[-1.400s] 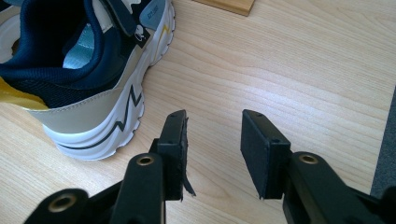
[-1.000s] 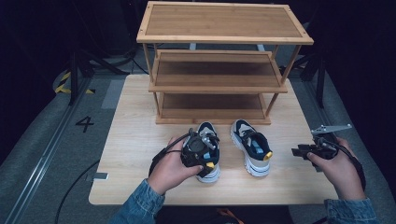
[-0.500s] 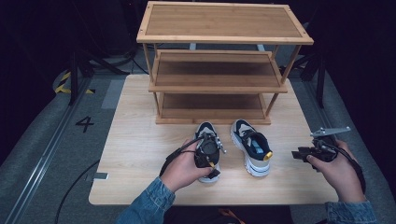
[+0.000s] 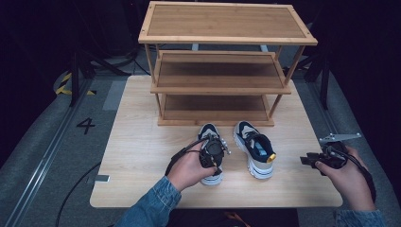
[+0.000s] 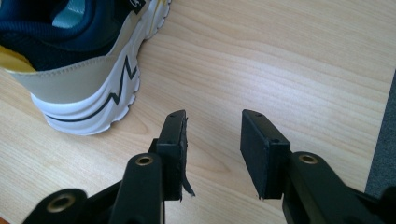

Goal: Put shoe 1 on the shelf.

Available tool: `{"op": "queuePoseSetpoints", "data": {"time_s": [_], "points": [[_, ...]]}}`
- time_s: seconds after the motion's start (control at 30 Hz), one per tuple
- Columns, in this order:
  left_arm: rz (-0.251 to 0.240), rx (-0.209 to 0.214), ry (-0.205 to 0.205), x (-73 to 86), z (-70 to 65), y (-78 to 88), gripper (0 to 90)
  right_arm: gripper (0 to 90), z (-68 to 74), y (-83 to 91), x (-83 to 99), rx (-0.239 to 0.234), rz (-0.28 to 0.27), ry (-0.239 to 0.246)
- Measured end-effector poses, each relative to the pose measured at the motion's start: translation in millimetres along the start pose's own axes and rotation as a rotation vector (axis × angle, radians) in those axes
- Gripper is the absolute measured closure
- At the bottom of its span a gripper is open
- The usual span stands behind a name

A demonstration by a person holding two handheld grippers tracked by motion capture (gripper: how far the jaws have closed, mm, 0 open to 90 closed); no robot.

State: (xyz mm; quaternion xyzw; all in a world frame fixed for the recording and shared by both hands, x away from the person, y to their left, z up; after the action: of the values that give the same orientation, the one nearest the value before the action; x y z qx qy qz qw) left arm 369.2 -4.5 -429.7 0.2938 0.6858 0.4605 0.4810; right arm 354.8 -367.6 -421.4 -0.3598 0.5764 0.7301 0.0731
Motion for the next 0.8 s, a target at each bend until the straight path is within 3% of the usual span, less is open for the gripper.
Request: {"op": "queuePoseSetpoints", "data": {"time_s": [0.13,0.3,0.47,0.57,0.6,0.63,0.67,0.8], "points": [[-0.017,0.005,-0.017,-5.4,0.8,7.0,66.6,62.3,-0.6,3.8,4.6,0.009,0.001,-0.01],[-0.021,-0.044,-0.04,-12.8,6.7,17.4,66.7,62.4,-3.8,9.0,10.2,0.027,-0.004,-0.028],[-0.026,-0.058,-0.042,-18.1,17.7,23.3,66.5,62.4,-5.6,12.9,14.1,0.036,-0.008,-0.03],[-0.026,-0.077,-0.047,-22.1,32.7,24.7,66.1,62.5,-6.9,14.7,15.6,0.039,-0.011,-0.039],[-0.031,-0.079,-0.039,-23.8,43.6,23.6,65.8,62.5,-7.9,16.0,16.9,0.037,-0.009,-0.044],[-0.031,-0.079,-0.039,-23.8,43.6,23.6,65.6,62.5,-7.9,16.0,16.9,0.037,-0.009,-0.044],[-0.032,-0.091,-0.035,-25.5,54.2,23.0,65.3,62.5,-8.9,16.2,17.1,0.038,-0.013,-0.041],[-0.025,-0.117,-0.05,-28.4,68.6,23.6,65.1,62.5,-8.0,16.1,16.5,0.033,-0.011,-0.045]]}}
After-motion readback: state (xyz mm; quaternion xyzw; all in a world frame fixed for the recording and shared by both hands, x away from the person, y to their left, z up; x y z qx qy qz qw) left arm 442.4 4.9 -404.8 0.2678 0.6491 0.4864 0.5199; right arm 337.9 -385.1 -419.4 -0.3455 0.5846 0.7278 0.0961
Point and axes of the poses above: each handheld gripper's, and its own axes: y roughly backward along the jaws, x roughly out of its underside, z roughly to its left, the point moved 3 cm from there along -y, roughly forward along the jaws, and after that the axes turned 3 degrees about -z, right-handed, at the moved point
